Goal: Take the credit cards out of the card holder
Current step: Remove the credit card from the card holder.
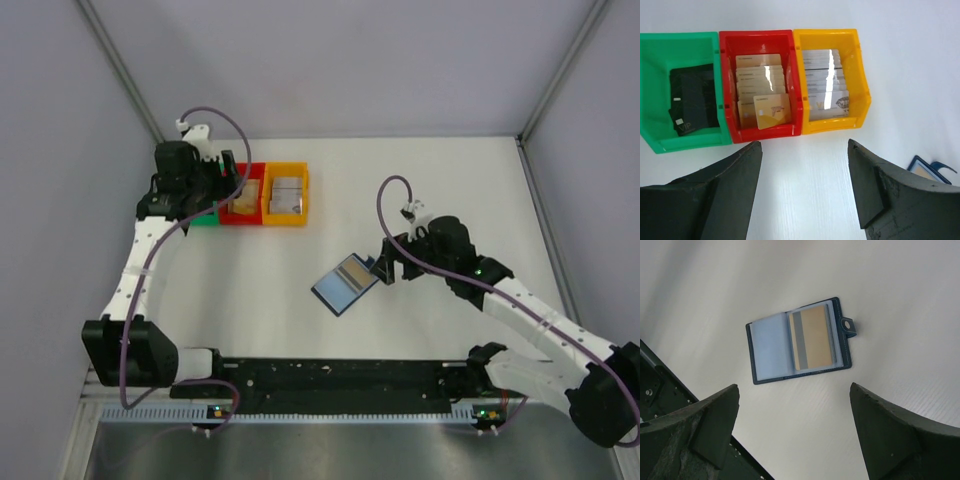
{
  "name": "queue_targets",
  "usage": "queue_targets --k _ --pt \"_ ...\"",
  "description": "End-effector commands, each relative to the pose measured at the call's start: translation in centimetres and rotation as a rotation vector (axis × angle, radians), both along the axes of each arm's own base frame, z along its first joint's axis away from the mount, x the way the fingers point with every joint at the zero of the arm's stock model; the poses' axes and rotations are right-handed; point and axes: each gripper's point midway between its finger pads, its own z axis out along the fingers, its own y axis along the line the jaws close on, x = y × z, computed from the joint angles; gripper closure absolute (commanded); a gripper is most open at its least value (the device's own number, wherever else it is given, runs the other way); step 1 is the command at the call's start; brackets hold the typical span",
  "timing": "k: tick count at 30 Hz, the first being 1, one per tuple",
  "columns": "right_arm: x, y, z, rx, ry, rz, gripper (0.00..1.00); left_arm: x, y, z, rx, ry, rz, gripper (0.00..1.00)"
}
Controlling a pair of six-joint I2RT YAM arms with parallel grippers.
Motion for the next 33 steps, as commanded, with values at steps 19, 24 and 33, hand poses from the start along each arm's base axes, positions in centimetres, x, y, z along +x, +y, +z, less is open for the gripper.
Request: queue_targets --k 19,24,33 --pt "1.0 0.9 1.0 0.042 -0.032 0.010 0.11 -0.3 -3.9 -3.0 -0.322 -0.017 0.026 0.40" --pt "1.1 1.3 0.9 0.066 -0.052 0.024 0.11 4.0 -2.4 -5.7 -0.293 0.014 0.129 0.67" --pt "1.3 1.4 0.9 0.055 -0.088 0.043 0.11 8.5 1.1 -11.9 -0.122 0.127 0.263 0.73"
